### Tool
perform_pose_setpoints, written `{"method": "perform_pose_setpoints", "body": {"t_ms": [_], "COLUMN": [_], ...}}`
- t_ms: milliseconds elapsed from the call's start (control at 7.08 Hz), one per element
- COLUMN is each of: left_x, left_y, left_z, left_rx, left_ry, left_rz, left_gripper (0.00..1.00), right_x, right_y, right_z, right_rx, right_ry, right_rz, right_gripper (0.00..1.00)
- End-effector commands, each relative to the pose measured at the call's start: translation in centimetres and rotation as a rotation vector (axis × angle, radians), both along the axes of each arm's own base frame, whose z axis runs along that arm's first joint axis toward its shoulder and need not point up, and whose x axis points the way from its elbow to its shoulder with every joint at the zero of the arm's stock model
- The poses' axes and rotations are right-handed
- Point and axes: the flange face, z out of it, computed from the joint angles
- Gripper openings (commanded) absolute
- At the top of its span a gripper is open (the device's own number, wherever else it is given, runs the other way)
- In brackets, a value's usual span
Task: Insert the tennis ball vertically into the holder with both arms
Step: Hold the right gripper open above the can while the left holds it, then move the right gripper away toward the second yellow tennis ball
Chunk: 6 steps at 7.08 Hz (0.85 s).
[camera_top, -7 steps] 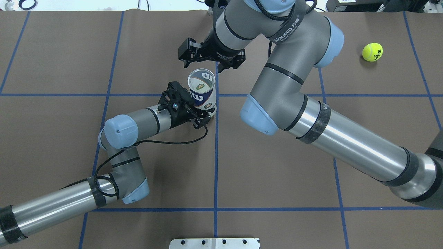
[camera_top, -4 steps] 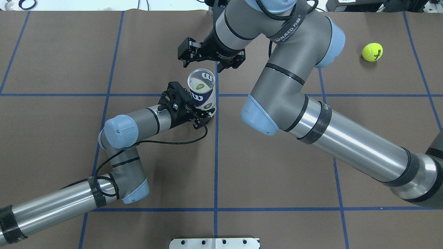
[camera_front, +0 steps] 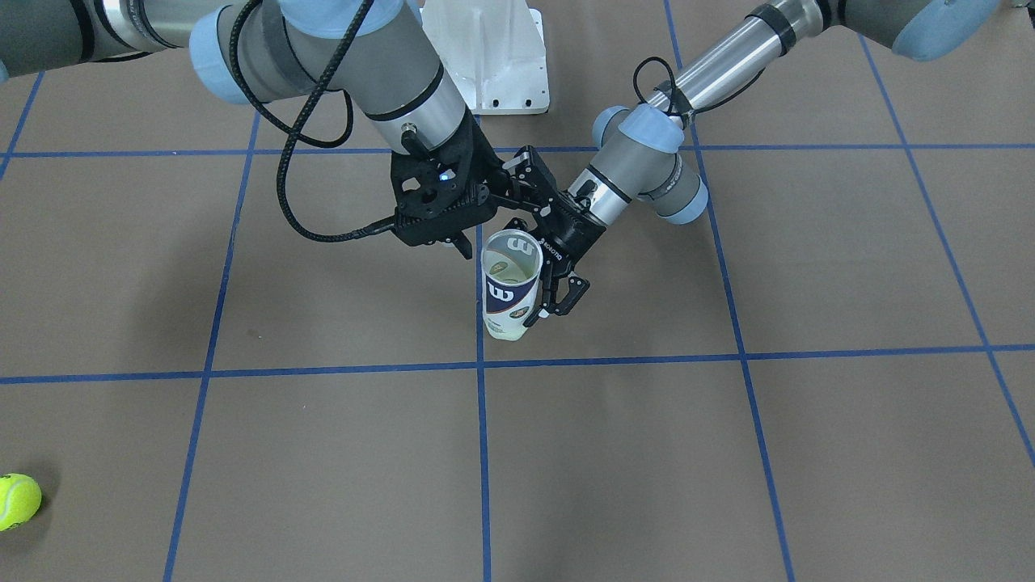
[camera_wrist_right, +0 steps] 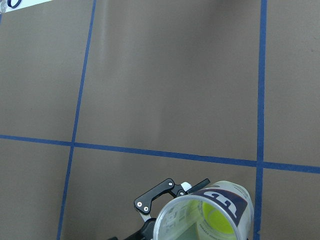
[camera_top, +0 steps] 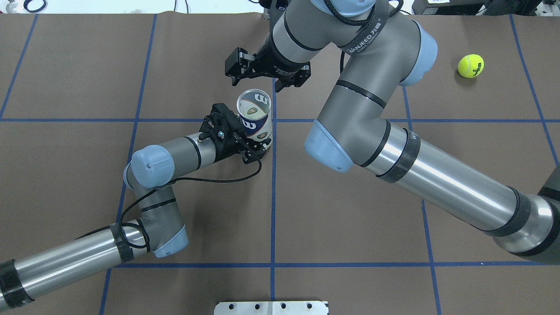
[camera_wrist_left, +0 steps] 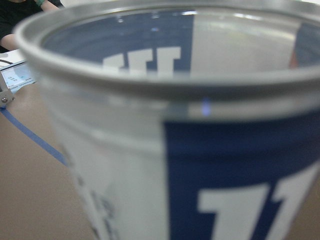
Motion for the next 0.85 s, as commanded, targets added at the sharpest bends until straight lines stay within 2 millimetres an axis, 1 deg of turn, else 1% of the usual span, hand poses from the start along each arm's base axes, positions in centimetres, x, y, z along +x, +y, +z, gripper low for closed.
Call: {"method": "perform_pose_setpoints", "body": {"t_ms": [0, 141, 283, 424, 565, 707], "left_x": [-0.1, 0.0, -0.1, -0.1, -0.1, 0.0], "left_y": [-0.1, 0.0, -0.1, -0.1, -0.1, 0.0], "left_z": [0.0, 0.0, 0.0, 0.0, 0.0, 0.2], "left_rx": [0.002, 0.002, 0.001, 0.001, 0.001, -0.001], "left_ry": [-0.002, -0.002, -0.001, -0.001, -0.001, -0.001], "left_rz": [-0.001, 0.0, -0.001, -0.001, -0.001, 0.0], "left_gripper": [0.96, 0.96, 0.96, 0.99, 0.99, 0.99], "right_x": [0.4, 3.3, 6.1, 8.1, 12.5, 16.9], "right_y": [0.3, 0.1, -1.6, -3.9, -7.3, -10.9], "right_z": [0.1, 0.5, 2.3, 7.5, 13.6, 17.8], "right_rx": [-0.016, -0.044, -0.051, -0.008, 0.037, 0.059], "right_ry": [0.016, 0.066, 0.133, 0.238, 0.333, 0.419], "right_rz": [-0.004, 0.016, 0.034, 0.021, 0.008, -0.012], "right_gripper": [0.99, 0.99, 0.99, 0.99, 0.99, 0.99]}}
